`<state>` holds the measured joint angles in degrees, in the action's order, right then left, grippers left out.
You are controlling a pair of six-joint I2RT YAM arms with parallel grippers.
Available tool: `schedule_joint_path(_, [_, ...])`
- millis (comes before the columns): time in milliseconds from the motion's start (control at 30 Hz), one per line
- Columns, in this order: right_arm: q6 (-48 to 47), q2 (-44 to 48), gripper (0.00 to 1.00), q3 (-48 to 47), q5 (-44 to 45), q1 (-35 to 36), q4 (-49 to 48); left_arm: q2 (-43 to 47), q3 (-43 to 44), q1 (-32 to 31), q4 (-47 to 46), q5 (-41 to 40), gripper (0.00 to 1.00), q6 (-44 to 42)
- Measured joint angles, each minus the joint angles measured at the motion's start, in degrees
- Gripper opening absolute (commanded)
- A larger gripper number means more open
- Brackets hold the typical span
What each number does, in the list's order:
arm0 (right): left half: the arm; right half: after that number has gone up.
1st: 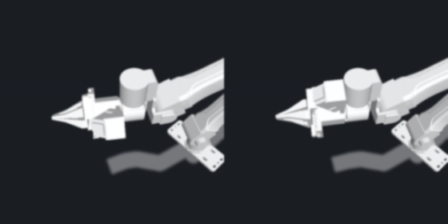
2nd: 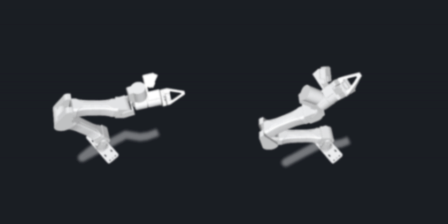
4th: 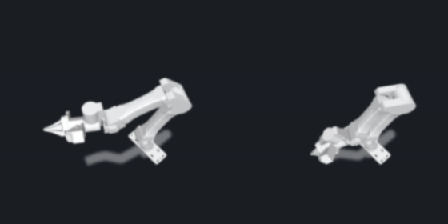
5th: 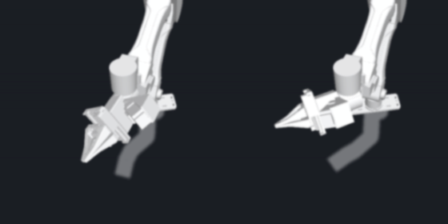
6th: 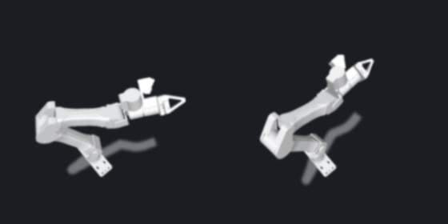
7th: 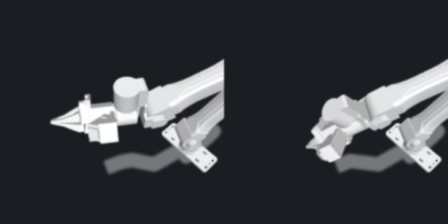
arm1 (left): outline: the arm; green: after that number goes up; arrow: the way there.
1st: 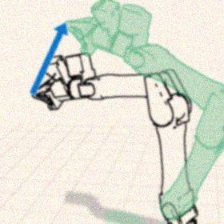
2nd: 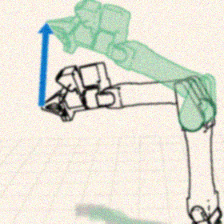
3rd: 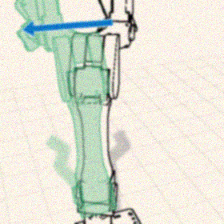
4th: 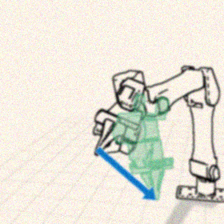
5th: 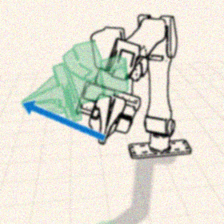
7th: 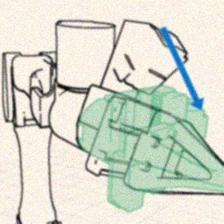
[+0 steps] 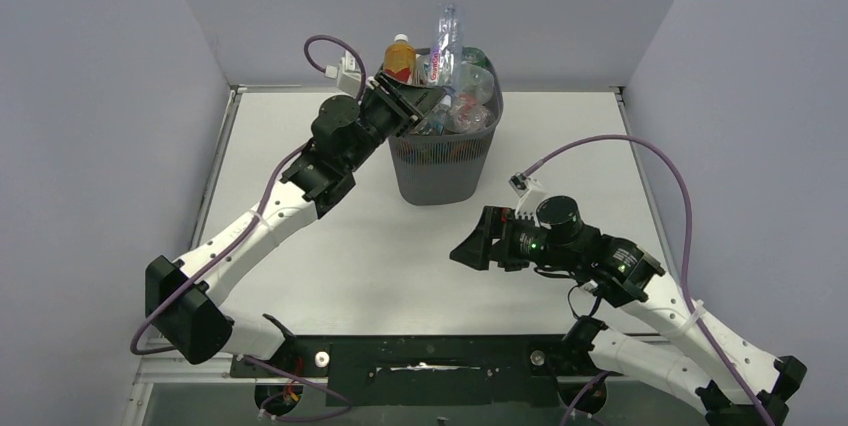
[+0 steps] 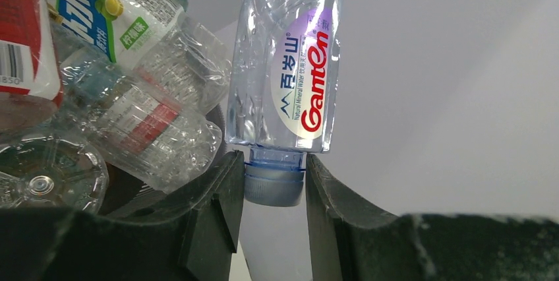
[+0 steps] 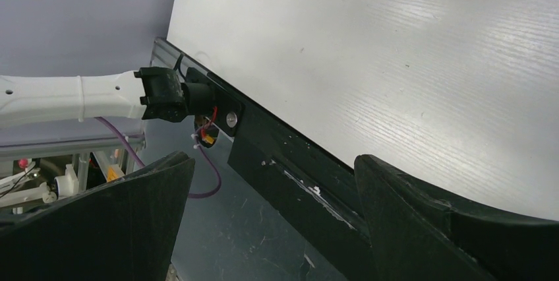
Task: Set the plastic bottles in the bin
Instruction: Place the plastic bottle in the trash bin.
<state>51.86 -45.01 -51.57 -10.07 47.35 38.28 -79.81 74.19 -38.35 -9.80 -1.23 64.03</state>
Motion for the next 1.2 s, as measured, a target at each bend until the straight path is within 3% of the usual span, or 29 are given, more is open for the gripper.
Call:
schedule_joint_path(333, [0.0,4.0,0.98,0.0,0.0,0.0,0.3,1.3,-4.2,-1.0,-0.7,-6.1,0.22,1.6])
schedule_joint_path(667, [0.1,5.0,0.98,0.0,0.0,0.0,1.6,1.3,-5.2,-1.0,0.2,-8.6,0.35,1.8])
schedule_joint_path(800, [0.3,5.6,0.98,0.0,0.0,0.0,1.6,1.4,-5.2,-1.0,0.8,-9.1,0.52,1.9])
schedule_joint_path(967, [0.7,5.9,0.98,0.5,0.0,0.0,1.6,1.4,-5.2,-1.0,2.3,-9.5,0.58,2.2])
schedule_joint_path(1200, [1.1,6.1,0.98,0.6,-0.1,0.0,1.5,1.6,-5.2,-1.0,4.0,-10.4,0.58,2.2])
